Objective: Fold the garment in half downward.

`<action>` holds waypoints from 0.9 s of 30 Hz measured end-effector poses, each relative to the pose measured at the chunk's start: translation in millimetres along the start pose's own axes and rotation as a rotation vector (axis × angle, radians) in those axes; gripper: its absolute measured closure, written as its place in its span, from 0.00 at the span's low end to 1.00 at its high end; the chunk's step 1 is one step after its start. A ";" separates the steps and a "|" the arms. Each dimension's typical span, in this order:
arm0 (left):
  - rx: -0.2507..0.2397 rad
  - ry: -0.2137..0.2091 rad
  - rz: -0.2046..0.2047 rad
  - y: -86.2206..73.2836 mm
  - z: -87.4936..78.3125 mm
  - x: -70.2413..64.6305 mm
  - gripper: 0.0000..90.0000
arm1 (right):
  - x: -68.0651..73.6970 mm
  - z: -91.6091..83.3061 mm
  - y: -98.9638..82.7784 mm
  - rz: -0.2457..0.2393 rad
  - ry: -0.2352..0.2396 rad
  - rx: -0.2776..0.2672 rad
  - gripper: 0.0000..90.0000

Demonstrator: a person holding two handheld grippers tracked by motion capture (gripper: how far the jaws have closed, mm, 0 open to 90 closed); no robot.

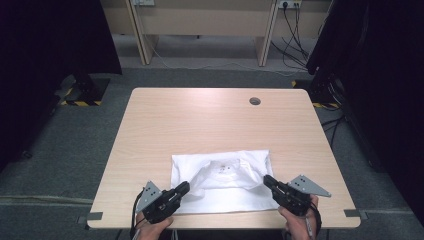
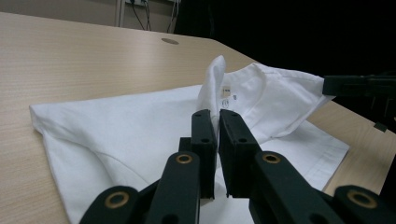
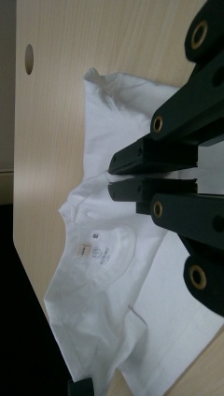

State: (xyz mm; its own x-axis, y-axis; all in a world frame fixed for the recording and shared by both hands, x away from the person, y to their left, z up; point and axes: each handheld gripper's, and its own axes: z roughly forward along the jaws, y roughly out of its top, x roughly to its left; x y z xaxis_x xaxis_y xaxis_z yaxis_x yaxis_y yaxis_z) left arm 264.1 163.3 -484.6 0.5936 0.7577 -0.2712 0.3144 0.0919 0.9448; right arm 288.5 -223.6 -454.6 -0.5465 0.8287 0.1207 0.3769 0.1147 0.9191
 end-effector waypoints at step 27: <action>0.081 -0.060 -0.024 -11.0 -30.2 5.7 0.86 | -3.8 -35.8 4.0 -0.046 0.043 0.062 0.81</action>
State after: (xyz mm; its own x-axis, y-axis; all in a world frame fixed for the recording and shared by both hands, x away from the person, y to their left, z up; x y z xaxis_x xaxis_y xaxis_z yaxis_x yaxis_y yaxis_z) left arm 241.7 186.1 -491.0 0.6278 0.7154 -0.3068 0.3868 0.0553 0.9205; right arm 265.3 -245.8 -438.0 -0.5949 0.7980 0.0963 0.3960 0.1867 0.8991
